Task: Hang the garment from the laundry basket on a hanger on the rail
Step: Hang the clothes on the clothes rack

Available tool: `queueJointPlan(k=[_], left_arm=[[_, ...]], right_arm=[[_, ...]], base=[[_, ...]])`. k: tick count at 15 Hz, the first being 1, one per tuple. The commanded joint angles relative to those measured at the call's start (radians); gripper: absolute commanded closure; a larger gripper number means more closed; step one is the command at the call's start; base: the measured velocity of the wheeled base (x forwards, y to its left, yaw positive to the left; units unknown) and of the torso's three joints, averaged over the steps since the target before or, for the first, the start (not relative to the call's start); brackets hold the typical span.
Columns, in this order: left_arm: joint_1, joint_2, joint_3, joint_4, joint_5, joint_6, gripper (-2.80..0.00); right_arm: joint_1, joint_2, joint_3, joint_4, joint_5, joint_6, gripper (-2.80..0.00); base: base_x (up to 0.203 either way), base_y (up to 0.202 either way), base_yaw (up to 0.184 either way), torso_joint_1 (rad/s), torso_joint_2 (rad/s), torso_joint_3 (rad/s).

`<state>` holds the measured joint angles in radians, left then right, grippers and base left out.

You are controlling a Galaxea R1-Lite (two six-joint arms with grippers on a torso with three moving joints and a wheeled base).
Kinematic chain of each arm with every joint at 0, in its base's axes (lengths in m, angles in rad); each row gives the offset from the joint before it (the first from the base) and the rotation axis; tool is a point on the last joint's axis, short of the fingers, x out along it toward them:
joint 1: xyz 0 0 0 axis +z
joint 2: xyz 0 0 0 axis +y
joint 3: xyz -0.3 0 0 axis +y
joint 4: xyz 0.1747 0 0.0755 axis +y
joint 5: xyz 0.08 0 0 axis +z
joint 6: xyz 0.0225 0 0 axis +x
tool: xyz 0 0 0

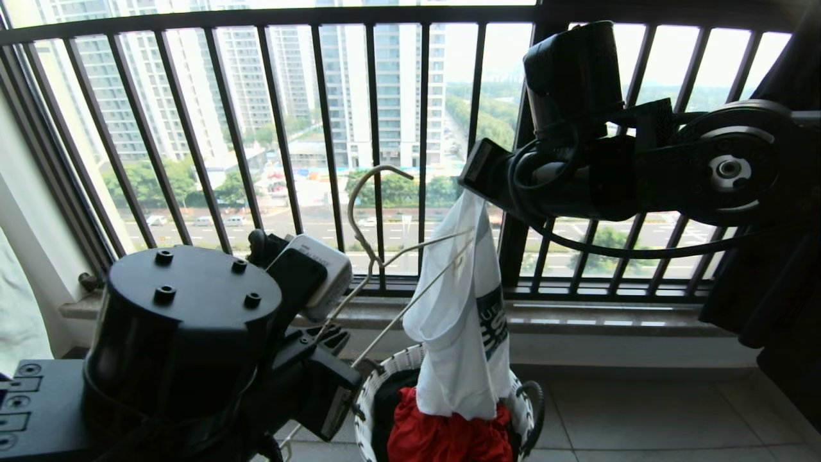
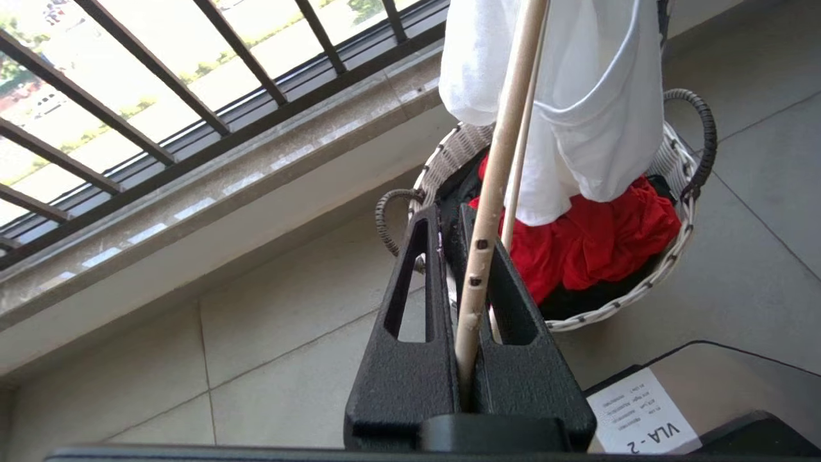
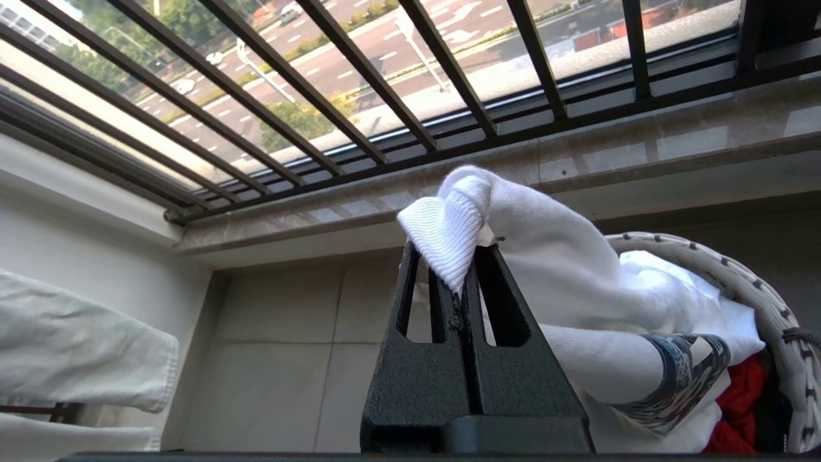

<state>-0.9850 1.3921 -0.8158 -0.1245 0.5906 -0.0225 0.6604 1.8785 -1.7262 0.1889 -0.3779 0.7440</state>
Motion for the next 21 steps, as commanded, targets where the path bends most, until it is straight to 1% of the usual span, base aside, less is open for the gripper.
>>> queueJointPlan(k=[1, 5, 6, 8, 9, 13, 14, 15, 17, 18, 21], left_arm=[[0.006, 0.010, -0.014, -0.001, 0.030, 0.001, 0.00], [0.023, 0.048, -0.041, -0.003, 0.099, -0.003, 0.00], [0.023, 0.058, -0.043, -0.018, 0.112, -0.005, 0.00], [0.024, 0.100, -0.041, -0.113, 0.170, 0.000, 0.00], [0.024, 0.123, -0.040, -0.138, 0.190, 0.001, 0.00], [0.023, 0.154, -0.042, -0.155, 0.202, -0.002, 0.00], [0.023, 0.153, -0.042, -0.155, 0.204, -0.002, 0.00], [0.023, 0.154, -0.042, -0.155, 0.217, -0.002, 0.00], [0.025, 0.153, -0.045, -0.155, 0.232, -0.001, 0.00], [0.025, 0.153, -0.050, -0.155, 0.236, -0.001, 0.00], [0.051, 0.162, -0.068, -0.168, 0.246, -0.004, 0.00]], right_arm=[[-0.002, -0.004, -0.006, -0.008, -0.030, 0.002, 0.00], [-0.002, -0.013, -0.006, -0.019, -0.055, 0.001, 0.00], [-0.002, -0.013, -0.006, -0.020, -0.059, 0.001, 0.00], [-0.002, -0.012, -0.007, -0.024, -0.068, 0.003, 0.00], [0.001, -0.012, -0.006, -0.032, -0.068, 0.003, 0.00], [0.025, -0.009, 0.000, -0.033, -0.068, 0.012, 0.00], [0.025, -0.007, -0.006, -0.034, -0.070, 0.044, 0.00], [0.023, -0.002, -0.014, -0.034, -0.078, 0.051, 0.00], [0.014, 0.021, -0.043, -0.035, -0.151, 0.049, 0.00], [0.011, 0.025, -0.052, -0.034, -0.167, 0.049, 0.00], [0.021, 0.025, -0.047, -0.032, -0.167, 0.051, 0.00]], base=[[0.000, 0.000, 0.000, 0.000, 0.00, 0.000], [0.000, 0.000, 0.000, 0.000, 0.00, 0.000], [0.000, 0.000, 0.000, 0.000, 0.00, 0.000], [0.000, 0.000, 0.000, 0.000, 0.00, 0.000], [0.000, 0.000, 0.000, 0.000, 0.00, 0.000], [0.000, 0.000, 0.000, 0.000, 0.00, 0.000], [0.000, 0.000, 0.000, 0.000, 0.00, 0.000], [0.000, 0.000, 0.000, 0.000, 0.00, 0.000], [0.000, 0.000, 0.000, 0.000, 0.00, 0.000], [0.000, 0.000, 0.000, 0.000, 0.00, 0.000], [0.000, 0.000, 0.000, 0.000, 0.00, 0.000]])
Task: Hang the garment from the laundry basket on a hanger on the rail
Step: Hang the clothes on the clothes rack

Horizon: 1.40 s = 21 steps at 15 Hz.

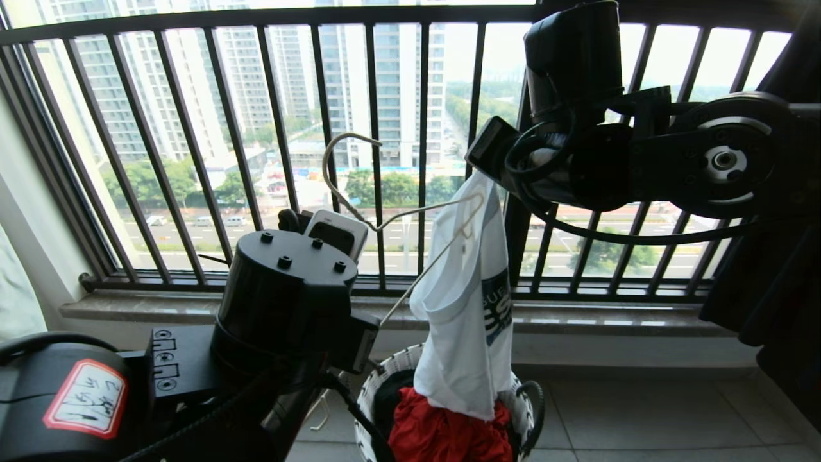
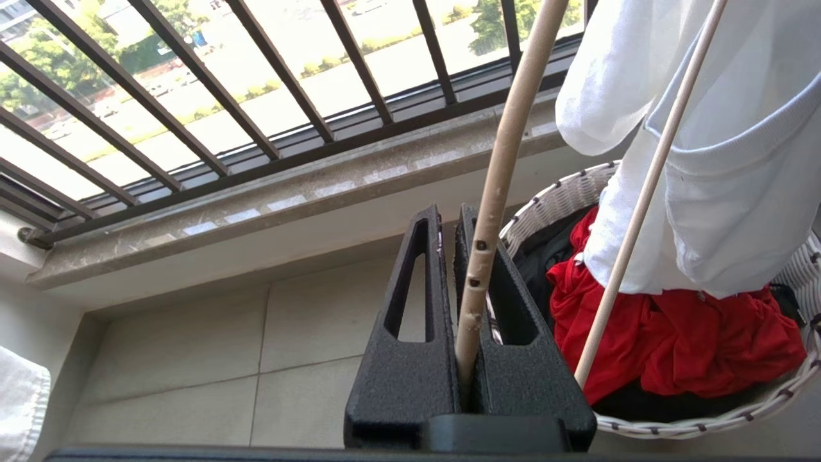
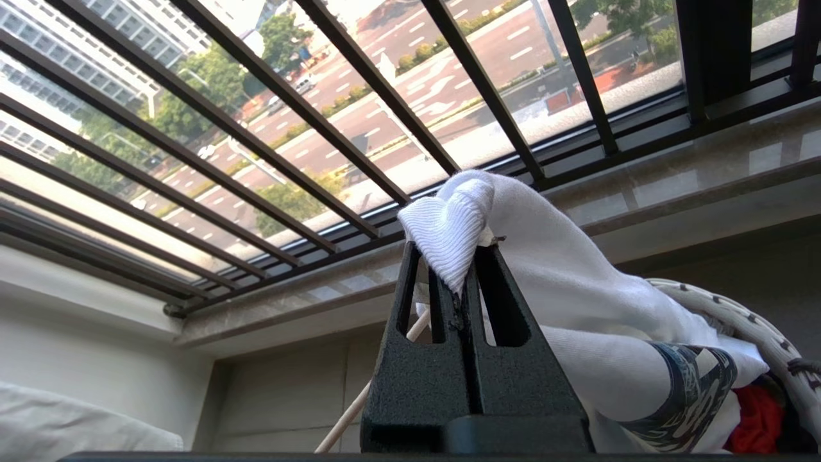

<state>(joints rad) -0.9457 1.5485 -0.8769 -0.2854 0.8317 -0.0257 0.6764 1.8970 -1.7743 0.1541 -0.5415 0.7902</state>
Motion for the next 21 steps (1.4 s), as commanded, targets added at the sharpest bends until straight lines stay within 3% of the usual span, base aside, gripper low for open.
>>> queueJointPlan(k=[1, 3, 10, 18, 21], left_arm=[[0.025, 0.014, -0.010, -0.023, 0.015, 0.000, 0.00], [0.041, 0.028, -0.018, -0.037, 0.050, 0.001, 0.00], [0.045, 0.045, -0.017, -0.037, 0.053, 0.003, 0.00], [0.053, 0.050, -0.019, -0.037, 0.053, 0.001, 0.00], [0.060, 0.054, -0.019, -0.038, 0.052, 0.000, 0.00]], right_arm=[[0.006, 0.007, 0.001, 0.007, -0.003, 0.004, 0.00], [0.006, 0.004, 0.000, 0.011, -0.005, 0.002, 0.00], [-0.005, -0.004, -0.002, 0.012, 0.000, 0.002, 0.00], [0.143, -0.013, 0.072, 0.016, 0.001, 0.004, 0.00], [0.175, -0.045, 0.084, 0.064, 0.042, 0.004, 0.00]], base=[[0.000, 0.000, 0.000, 0.000, 0.00, 0.000], [0.000, 0.000, 0.000, 0.000, 0.00, 0.000], [0.000, 0.000, 0.000, 0.000, 0.00, 0.000], [0.000, 0.000, 0.000, 0.000, 0.00, 0.000], [0.000, 0.000, 0.000, 0.000, 0.00, 0.000]])
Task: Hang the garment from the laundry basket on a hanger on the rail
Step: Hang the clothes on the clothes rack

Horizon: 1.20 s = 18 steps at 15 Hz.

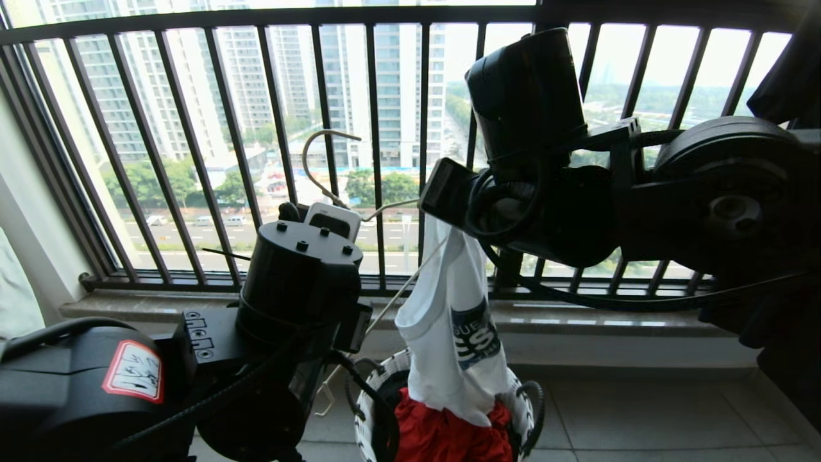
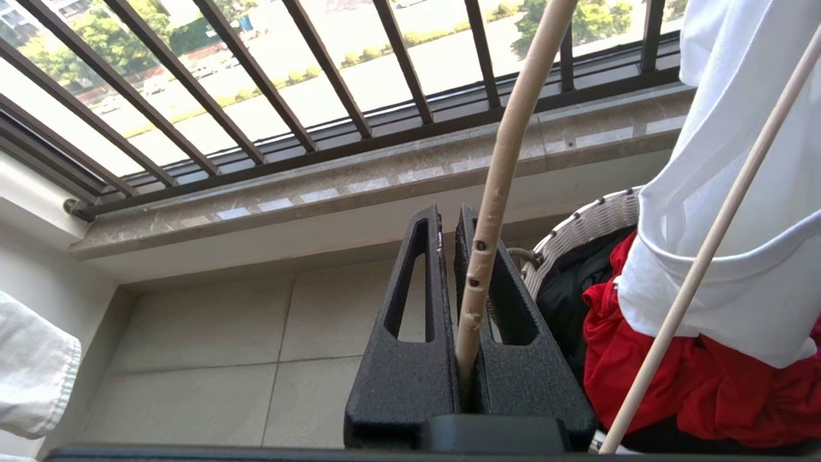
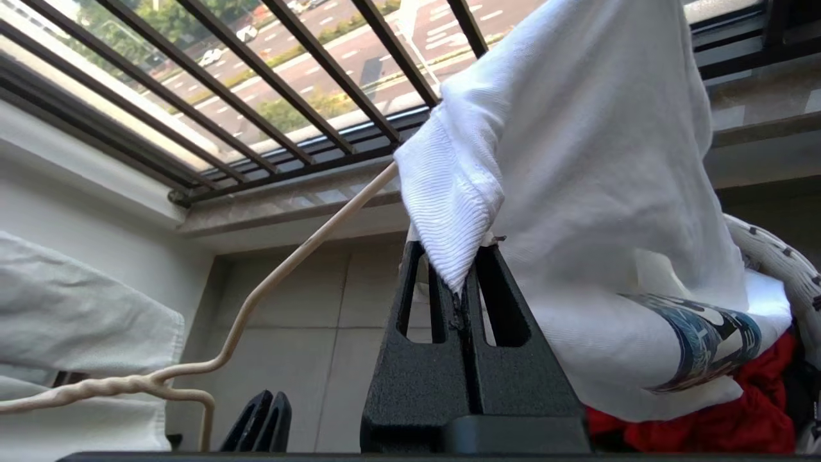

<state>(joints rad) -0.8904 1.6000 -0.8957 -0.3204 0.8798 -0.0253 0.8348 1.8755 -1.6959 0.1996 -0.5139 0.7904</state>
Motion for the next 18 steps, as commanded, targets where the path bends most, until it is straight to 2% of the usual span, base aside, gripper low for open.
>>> queueJointPlan(k=[1, 3, 6, 7, 8, 10, 12, 14, 15, 18], left_arm=[[0.012, 0.007, -0.003, -0.003, 0.004, -0.003, 0.00], [0.018, 0.017, -0.012, -0.003, 0.002, -0.012, 0.00], [0.018, 0.006, -0.015, -0.003, -0.010, -0.022, 0.00], [0.018, 0.003, -0.015, -0.003, -0.021, -0.037, 0.00], [0.018, -0.002, -0.015, -0.003, -0.060, -0.051, 0.00], [0.017, -0.004, -0.009, -0.003, -0.131, -0.067, 0.00], [0.007, 0.006, -0.006, -0.003, -0.140, -0.105, 0.00], [0.002, 0.031, 0.005, -0.005, -0.140, -0.105, 0.00], [0.001, 0.046, 0.008, -0.029, -0.139, -0.106, 0.00], [-0.042, 0.062, 0.063, -0.206, -0.157, -0.097, 0.00]], right_arm=[[0.026, -0.043, 0.016, 0.036, 0.047, 0.002, 0.00], [0.049, -0.077, 0.053, 0.052, 0.109, -0.023, 0.00], [0.062, -0.104, 0.117, 0.048, 0.172, -0.117, 0.00], [0.063, -0.113, 0.136, 0.045, 0.192, -0.145, 0.00], [0.063, -0.124, 0.152, 0.042, 0.207, -0.166, 0.00], [0.064, -0.137, 0.164, 0.037, 0.212, -0.183, 0.00], [0.064, -0.139, 0.175, 0.000, 0.213, -0.185, 0.00], [0.068, -0.148, 0.182, -0.030, 0.213, -0.188, 0.00], [0.075, -0.152, 0.182, -0.031, 0.213, -0.196, 0.00], [0.122, -0.151, 0.182, -0.059, 0.212, -0.231, 0.00]], base=[[0.000, 0.000, 0.000, 0.000, 0.00, 0.000], [0.000, 0.000, 0.000, 0.000, 0.00, 0.000], [0.000, 0.000, 0.000, 0.000, 0.00, 0.000], [0.000, 0.000, 0.000, 0.000, 0.00, 0.000], [0.000, 0.000, 0.000, 0.000, 0.00, 0.000], [0.000, 0.000, 0.000, 0.000, 0.00, 0.000], [0.000, 0.000, 0.000, 0.000, 0.00, 0.000], [0.000, 0.000, 0.000, 0.000, 0.00, 0.000], [0.000, 0.000, 0.000, 0.000, 0.00, 0.000], [0.000, 0.000, 0.000, 0.000, 0.00, 0.000]])
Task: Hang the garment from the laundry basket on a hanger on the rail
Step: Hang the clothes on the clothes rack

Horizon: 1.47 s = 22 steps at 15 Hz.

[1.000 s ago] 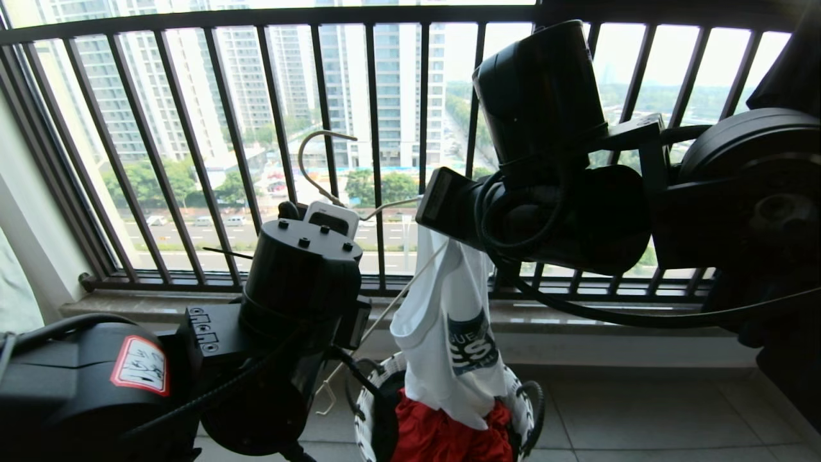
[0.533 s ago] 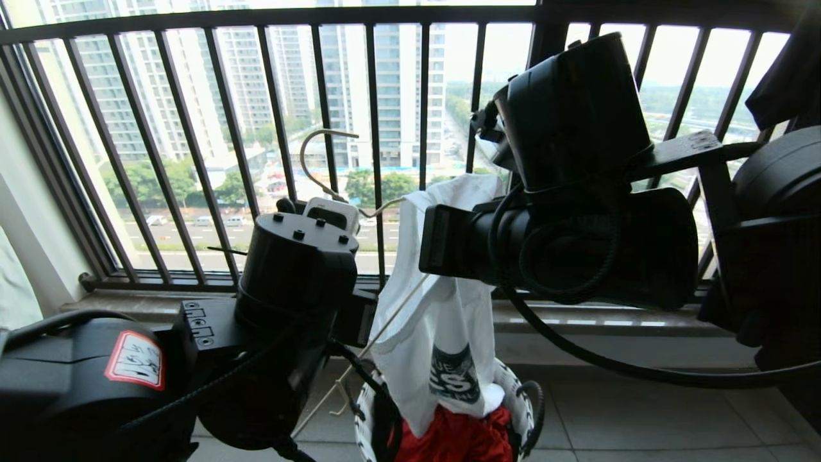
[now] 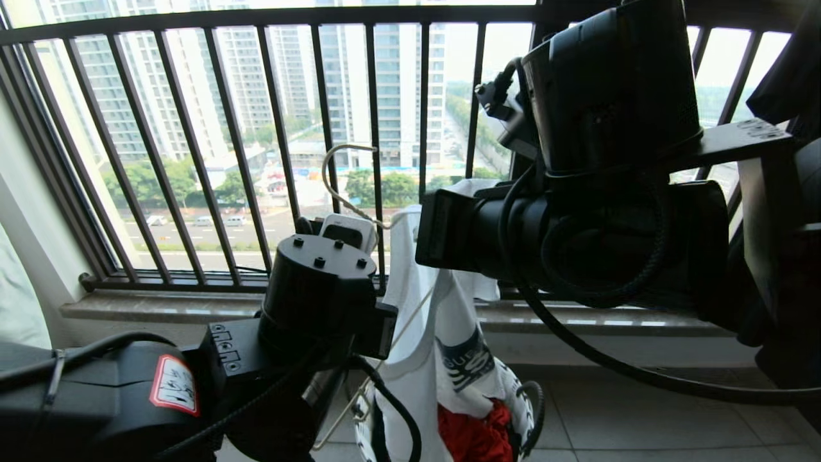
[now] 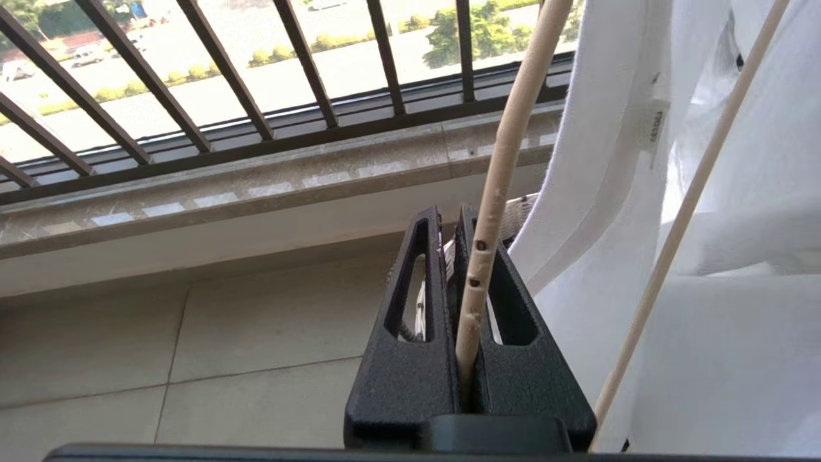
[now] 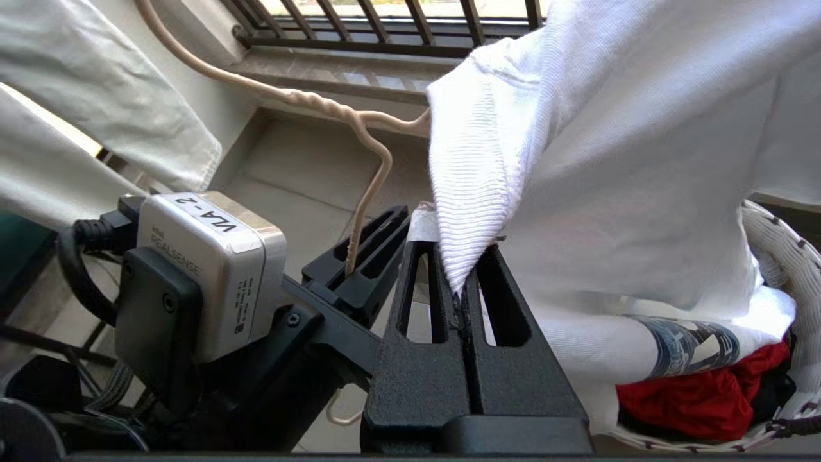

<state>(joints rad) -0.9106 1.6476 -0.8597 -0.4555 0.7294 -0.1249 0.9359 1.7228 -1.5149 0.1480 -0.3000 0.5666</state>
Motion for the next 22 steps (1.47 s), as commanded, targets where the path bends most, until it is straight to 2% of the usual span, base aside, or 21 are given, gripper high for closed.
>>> queueJointPlan(k=[1, 2, 6, 13, 22], left_arm=[[-0.025, 0.006, 0.036, -0.102, -0.033, 0.008, 0.00], [-0.025, -0.005, 0.039, -0.113, -0.051, 0.008, 0.00], [-0.025, -0.017, 0.045, -0.163, -0.051, 0.012, 0.00], [-0.001, -0.006, 0.044, -0.226, -0.051, 0.036, 0.00], [0.004, -0.006, 0.044, -0.232, -0.051, 0.041, 0.00]], right_arm=[[0.028, 0.013, 0.000, -0.015, -0.003, -0.018, 0.00], [0.033, 0.024, -0.001, -0.024, -0.004, -0.038, 0.00], [0.035, 0.032, -0.012, -0.076, -0.004, -0.184, 0.00], [0.096, 0.004, -0.024, -0.076, -0.013, -0.262, 0.00], [0.136, -0.008, -0.024, -0.074, -0.060, -0.323, 0.00]], base=[[0.000, 0.000, 0.000, 0.000, 0.00, 0.000], [0.000, 0.000, 0.000, 0.000, 0.00, 0.000], [0.000, 0.000, 0.000, 0.000, 0.00, 0.000], [0.000, 0.000, 0.000, 0.000, 0.00, 0.000], [0.000, 0.000, 0.000, 0.000, 0.00, 0.000]])
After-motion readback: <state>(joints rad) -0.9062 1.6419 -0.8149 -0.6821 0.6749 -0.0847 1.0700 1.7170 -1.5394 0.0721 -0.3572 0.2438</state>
